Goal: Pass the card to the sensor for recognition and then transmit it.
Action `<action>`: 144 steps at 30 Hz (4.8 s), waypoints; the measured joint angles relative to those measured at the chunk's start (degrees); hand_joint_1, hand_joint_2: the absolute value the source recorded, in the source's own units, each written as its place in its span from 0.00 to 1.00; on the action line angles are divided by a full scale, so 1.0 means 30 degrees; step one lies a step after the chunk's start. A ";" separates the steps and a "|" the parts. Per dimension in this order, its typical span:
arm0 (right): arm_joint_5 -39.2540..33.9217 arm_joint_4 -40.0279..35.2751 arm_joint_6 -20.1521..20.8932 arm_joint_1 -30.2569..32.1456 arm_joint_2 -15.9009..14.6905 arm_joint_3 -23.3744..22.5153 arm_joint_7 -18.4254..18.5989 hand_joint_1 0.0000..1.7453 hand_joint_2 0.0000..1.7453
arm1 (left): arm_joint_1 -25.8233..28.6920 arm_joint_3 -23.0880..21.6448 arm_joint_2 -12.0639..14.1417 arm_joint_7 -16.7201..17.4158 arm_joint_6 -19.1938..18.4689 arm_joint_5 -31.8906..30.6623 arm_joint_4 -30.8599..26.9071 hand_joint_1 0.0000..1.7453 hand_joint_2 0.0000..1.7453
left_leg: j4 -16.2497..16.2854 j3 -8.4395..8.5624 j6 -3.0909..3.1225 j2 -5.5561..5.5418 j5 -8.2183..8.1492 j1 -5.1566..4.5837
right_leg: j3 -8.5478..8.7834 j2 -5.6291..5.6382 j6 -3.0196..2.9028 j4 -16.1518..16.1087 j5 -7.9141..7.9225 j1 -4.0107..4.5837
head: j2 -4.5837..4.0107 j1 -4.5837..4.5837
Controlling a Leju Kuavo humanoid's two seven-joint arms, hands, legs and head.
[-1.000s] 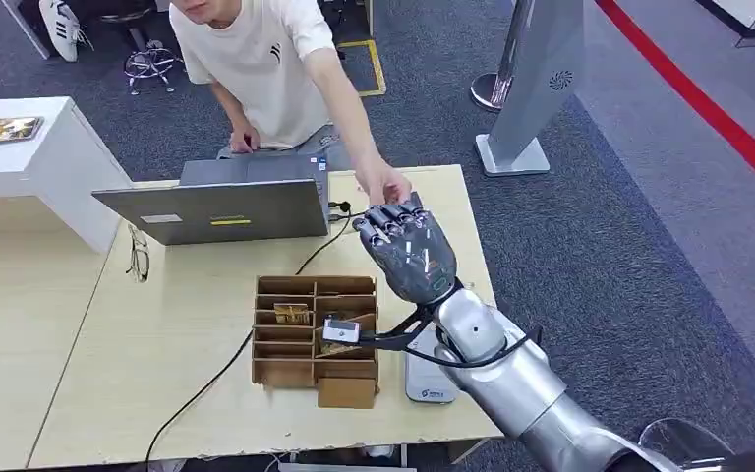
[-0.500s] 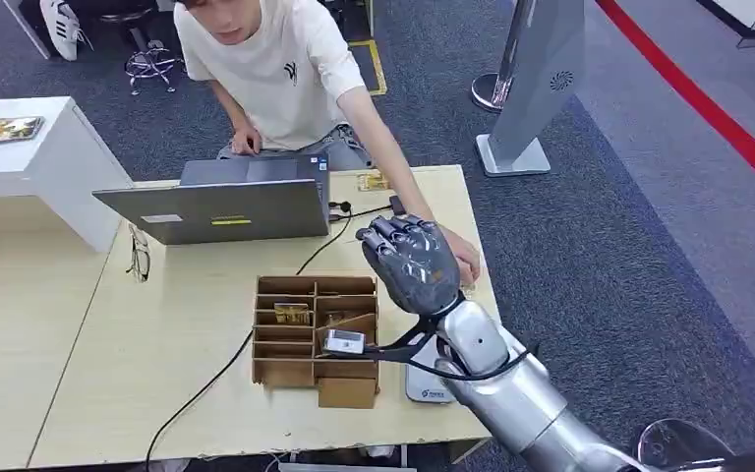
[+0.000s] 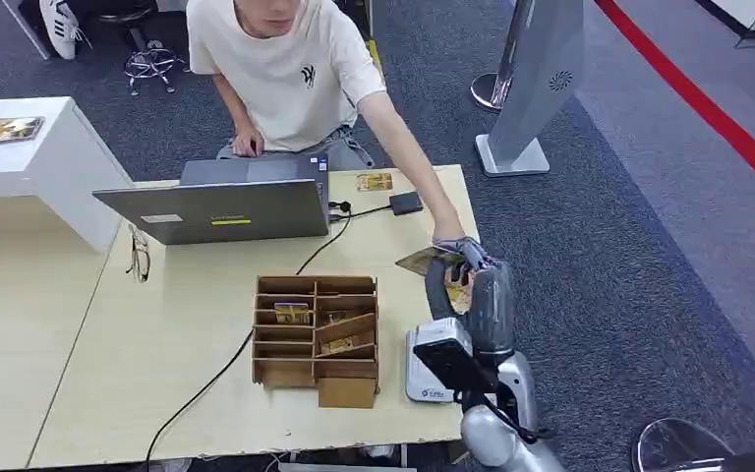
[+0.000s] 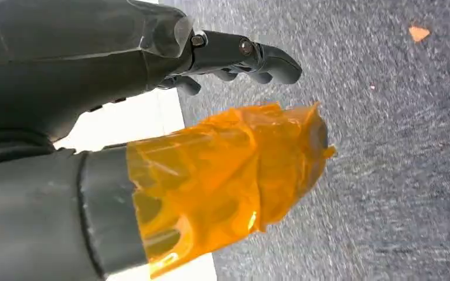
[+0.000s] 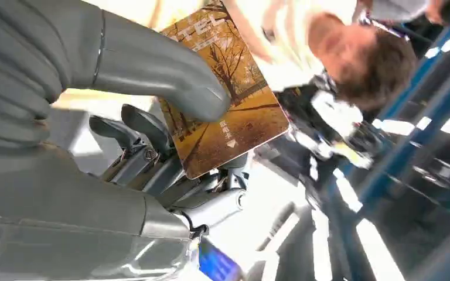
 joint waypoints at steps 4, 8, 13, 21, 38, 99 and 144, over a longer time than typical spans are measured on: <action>-0.1663 -0.0840 0.1545 0.1279 -0.0007 -0.0720 -0.0023 1.00 1.00 | 0.0093 0.0465 -0.0095 -0.0102 0.0102 0.0313 0.0000 0.00 0.00 | 0.0000 0.0003 0.0000 0.0001 0.0000 0.0002 | -0.0001 0.0001 0.0000 0.0000 0.0000 0.0001 | 0.0000 0.0000; -0.2658 -0.1191 0.3072 0.2153 -0.0131 -0.1085 0.0160 1.00 1.00 | 0.0114 0.0859 -0.0102 -0.0138 0.0182 0.0524 0.0000 0.00 0.00 | -0.0001 0.0005 -0.0001 0.0002 0.0000 0.0004 | -0.0003 0.0004 -0.0001 0.0001 0.0000 0.0001 | 0.0000 0.0000; -0.2874 -0.1292 0.3789 0.2684 -0.0436 -0.1194 0.0435 1.00 1.00 | 0.0123 0.1151 -0.0102 -0.0160 0.0204 0.0568 0.0000 0.00 0.00 | -0.0002 0.0004 -0.0001 0.0006 0.0000 0.0004 | -0.0002 0.0007 -0.0001 0.0001 0.0000 0.0003 | 0.0000 0.0000; -0.2432 -0.0238 0.6246 0.2971 -0.1398 -0.0444 0.1877 1.00 1.00 | 0.0124 0.1464 -0.0065 -0.0161 0.0269 0.0663 0.0000 0.00 0.00 | -0.0001 0.0003 0.0000 0.0005 0.0000 0.0002 | 0.0005 0.0005 0.0000 0.0001 0.0000 0.0001 | 0.0000 0.0000; 0.0404 0.3342 0.7202 0.2007 -0.2645 0.1655 0.4568 1.00 1.00 | 0.0119 0.1733 0.0139 0.0073 0.0342 0.0364 0.0000 0.00 0.00 | -0.0001 0.0004 0.0000 0.0006 0.0001 0.0002 | 0.0006 0.0004 0.0000 0.0001 0.0001 0.0001 | 0.0000 0.0000; 0.3645 0.4522 0.7428 0.1466 -0.2703 0.1108 0.6039 1.00 1.00 | 0.0111 0.2637 0.0182 0.0335 0.0095 0.0124 0.0000 0.00 0.00 | -0.0001 0.0029 0.0000 0.0007 0.0002 0.0003 | 0.0024 0.0007 -0.0003 0.0001 0.0003 0.0002 | 0.0000 0.0000; 0.5306 0.7297 0.8040 -0.0371 -0.1909 0.1261 0.6498 1.00 1.00 | 0.0098 0.2702 0.0212 0.0335 -0.0131 -0.0488 -0.0007 0.00 0.00 | -0.0001 0.0070 -0.0001 0.0013 0.0003 0.0004 | 0.0060 0.0012 -0.0007 0.0001 0.0007 0.0003 | 0.0000 0.0000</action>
